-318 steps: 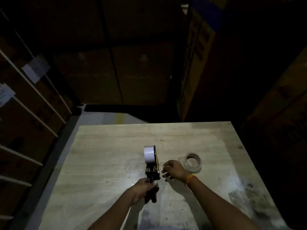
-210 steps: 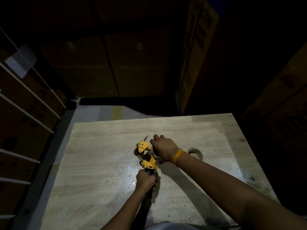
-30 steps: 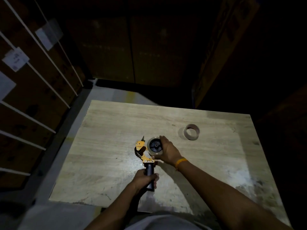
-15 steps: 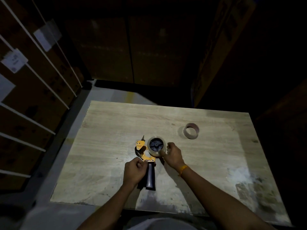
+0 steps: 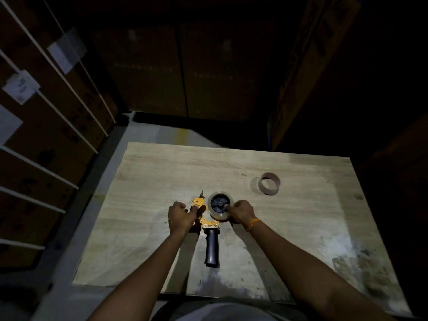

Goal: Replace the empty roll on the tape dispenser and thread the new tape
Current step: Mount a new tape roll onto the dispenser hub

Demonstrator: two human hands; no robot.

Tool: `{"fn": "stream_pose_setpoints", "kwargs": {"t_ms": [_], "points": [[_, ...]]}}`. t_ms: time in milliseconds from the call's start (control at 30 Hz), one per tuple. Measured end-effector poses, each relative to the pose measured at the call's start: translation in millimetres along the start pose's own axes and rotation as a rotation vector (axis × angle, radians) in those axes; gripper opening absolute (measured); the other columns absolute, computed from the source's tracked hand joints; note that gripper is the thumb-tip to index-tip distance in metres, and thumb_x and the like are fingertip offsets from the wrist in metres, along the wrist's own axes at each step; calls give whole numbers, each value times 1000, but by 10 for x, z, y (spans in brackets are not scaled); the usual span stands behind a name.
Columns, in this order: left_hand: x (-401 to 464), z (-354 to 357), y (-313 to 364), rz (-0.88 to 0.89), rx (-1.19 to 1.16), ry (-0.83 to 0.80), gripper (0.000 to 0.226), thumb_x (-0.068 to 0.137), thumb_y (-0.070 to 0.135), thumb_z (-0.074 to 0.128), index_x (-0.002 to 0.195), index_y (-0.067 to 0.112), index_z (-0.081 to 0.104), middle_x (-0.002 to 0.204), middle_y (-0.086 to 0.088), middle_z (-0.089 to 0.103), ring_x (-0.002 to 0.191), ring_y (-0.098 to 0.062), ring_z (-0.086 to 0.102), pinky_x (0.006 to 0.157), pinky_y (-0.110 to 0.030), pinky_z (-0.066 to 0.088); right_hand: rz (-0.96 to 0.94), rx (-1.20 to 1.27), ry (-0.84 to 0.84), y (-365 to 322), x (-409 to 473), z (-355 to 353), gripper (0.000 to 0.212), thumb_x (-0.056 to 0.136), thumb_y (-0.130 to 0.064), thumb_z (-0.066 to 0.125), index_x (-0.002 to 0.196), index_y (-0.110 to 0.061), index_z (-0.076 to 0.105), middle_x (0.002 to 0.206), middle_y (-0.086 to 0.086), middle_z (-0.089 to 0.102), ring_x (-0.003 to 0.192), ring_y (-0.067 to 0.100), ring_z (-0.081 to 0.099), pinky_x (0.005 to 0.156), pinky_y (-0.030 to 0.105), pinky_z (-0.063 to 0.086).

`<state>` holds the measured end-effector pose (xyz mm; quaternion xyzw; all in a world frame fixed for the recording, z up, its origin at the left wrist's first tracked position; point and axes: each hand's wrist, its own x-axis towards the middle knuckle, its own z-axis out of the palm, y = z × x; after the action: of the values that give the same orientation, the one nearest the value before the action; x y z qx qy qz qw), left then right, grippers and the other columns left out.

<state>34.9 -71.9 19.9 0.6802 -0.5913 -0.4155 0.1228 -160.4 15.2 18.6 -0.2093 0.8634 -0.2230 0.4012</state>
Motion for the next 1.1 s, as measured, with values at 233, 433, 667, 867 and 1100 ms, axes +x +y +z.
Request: {"fn": "stream_pose_setpoints", "kwargs": {"t_ms": [233, 433, 667, 867, 1100], "points": [[57, -9, -35, 31, -29, -24, 48, 87, 37, 86, 116, 3, 67, 118, -19, 71, 108, -32, 72, 76, -30, 42, -119, -37, -17, 55, 202, -58, 30, 84, -24, 79, 110, -9, 78, 103, 16, 79, 96, 35, 75, 89, 48, 60], [96, -40, -60, 49, -19, -42, 51, 85, 40, 87, 115, 4, 67, 116, -17, 71, 107, -30, 71, 76, -31, 43, -251, -151, -64, -156, 227, -162, 39, 82, -7, 74, 121, -9, 77, 120, 14, 77, 117, 31, 69, 98, 38, 55], [117, -57, -55, 60, 0, -45, 50, 84, 39, 88, 116, 5, 68, 114, -16, 72, 104, -29, 71, 76, -31, 42, -306, -278, -123, -347, 384, -164, 47, 87, -3, 68, 134, -3, 67, 140, 17, 65, 134, 30, 59, 114, 33, 45], [40, -37, -45, 255, 28, -18, 38, 88, 26, 85, 120, 21, 65, 125, -8, 58, 109, -26, 72, 86, -43, 62, -386, -358, -179, -447, 503, -129, 43, 89, 6, 62, 131, -3, 69, 137, 19, 67, 131, 32, 61, 113, 37, 47], [-92, 36, -26, 657, 305, -1, 19, 68, 31, 90, 78, 22, 76, 142, -4, 57, 136, -27, 43, 102, -42, 49, -470, -473, -195, -519, 519, -88, 50, 85, 12, 64, 132, -6, 69, 137, 16, 68, 130, 29, 63, 111, 37, 49]]}}
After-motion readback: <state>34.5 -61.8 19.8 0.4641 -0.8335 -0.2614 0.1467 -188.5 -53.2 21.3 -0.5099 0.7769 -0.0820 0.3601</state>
